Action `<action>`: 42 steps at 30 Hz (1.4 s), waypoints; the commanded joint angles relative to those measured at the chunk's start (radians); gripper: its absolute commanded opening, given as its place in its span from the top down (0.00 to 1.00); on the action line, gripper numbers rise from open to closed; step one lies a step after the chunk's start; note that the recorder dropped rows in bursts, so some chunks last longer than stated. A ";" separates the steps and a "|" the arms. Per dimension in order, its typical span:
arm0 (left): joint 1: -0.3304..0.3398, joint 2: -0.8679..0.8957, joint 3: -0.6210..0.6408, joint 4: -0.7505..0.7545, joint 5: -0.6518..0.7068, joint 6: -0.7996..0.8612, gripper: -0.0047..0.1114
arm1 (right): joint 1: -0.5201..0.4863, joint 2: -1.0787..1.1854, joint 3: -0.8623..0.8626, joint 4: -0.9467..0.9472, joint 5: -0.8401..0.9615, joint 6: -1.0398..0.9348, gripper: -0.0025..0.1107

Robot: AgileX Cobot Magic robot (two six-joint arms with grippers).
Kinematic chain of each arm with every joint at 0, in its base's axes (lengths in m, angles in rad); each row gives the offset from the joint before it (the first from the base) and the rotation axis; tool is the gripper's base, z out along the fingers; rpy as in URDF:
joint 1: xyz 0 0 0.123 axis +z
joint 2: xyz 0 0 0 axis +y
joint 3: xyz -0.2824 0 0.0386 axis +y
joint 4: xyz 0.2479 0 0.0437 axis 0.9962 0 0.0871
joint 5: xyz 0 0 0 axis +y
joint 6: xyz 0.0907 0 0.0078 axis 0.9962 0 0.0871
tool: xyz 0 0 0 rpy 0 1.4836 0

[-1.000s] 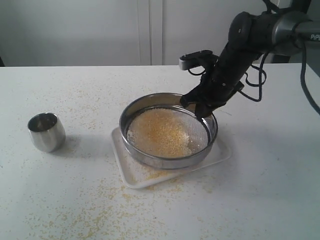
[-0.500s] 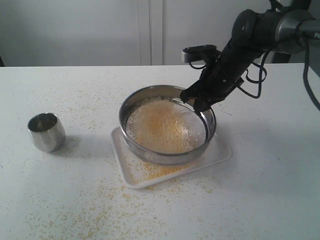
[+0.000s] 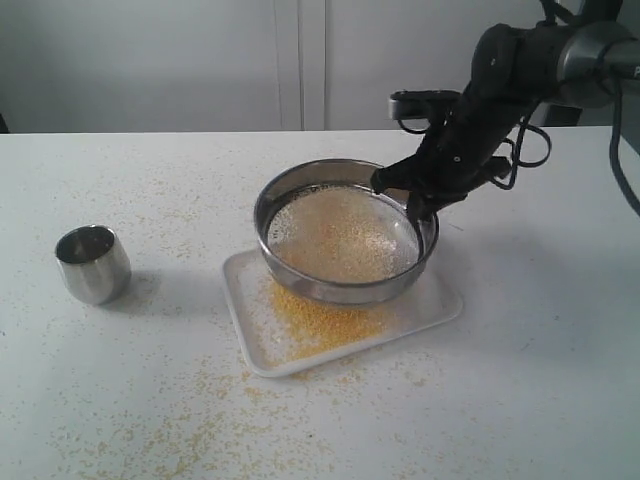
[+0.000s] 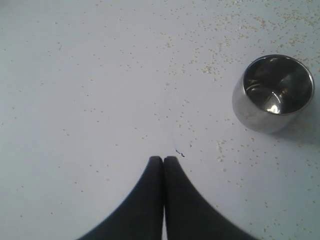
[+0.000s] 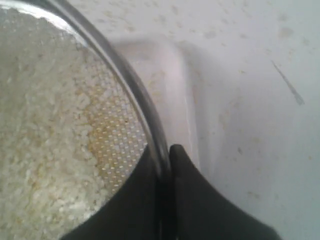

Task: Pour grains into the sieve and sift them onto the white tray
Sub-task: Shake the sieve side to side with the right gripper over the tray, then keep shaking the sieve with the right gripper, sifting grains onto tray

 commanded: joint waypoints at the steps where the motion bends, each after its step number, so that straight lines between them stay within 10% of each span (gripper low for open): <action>1: 0.002 -0.007 0.008 0.007 0.004 -0.003 0.95 | 0.010 -0.020 -0.007 0.031 0.014 -0.091 0.98; 4: 0.002 -0.007 0.008 0.007 0.004 -0.003 0.95 | -0.001 -0.020 -0.005 0.003 -0.066 0.273 0.98; 8: 0.002 -0.007 0.008 0.007 0.004 -0.003 0.95 | 0.036 -0.020 -0.005 0.144 0.044 -0.349 0.98; 12: 0.002 -0.007 0.008 0.009 0.004 -0.003 0.95 | 0.021 -0.016 -0.005 -0.061 -0.074 0.288 0.98; 17: 0.002 -0.007 0.008 0.009 0.003 -0.003 0.95 | 0.044 -0.016 -0.005 0.021 0.053 -0.268 0.98; 21: 0.002 -0.007 0.008 0.009 0.003 -0.003 0.95 | 0.018 -0.016 -0.005 -0.134 -0.042 0.356 0.98; 25: 0.002 -0.007 0.008 0.009 0.003 -0.003 0.95 | 0.049 -0.018 -0.005 0.034 0.048 -0.248 0.98; 29: 0.002 -0.007 0.008 0.009 0.003 -0.003 0.95 | 0.027 -0.018 -0.005 -0.066 -0.064 0.341 0.98; 33: 0.002 -0.007 0.008 0.009 0.003 -0.003 0.95 | 0.056 -0.018 -0.005 0.058 0.050 -0.286 0.98; 38: 0.002 -0.007 0.008 0.009 0.003 -0.003 0.95 | 0.030 -0.016 -0.005 -0.144 -0.047 0.392 0.98; 42: 0.002 -0.007 0.008 0.009 0.003 -0.003 0.95 | 0.057 -0.016 -0.005 0.051 0.079 -0.319 0.98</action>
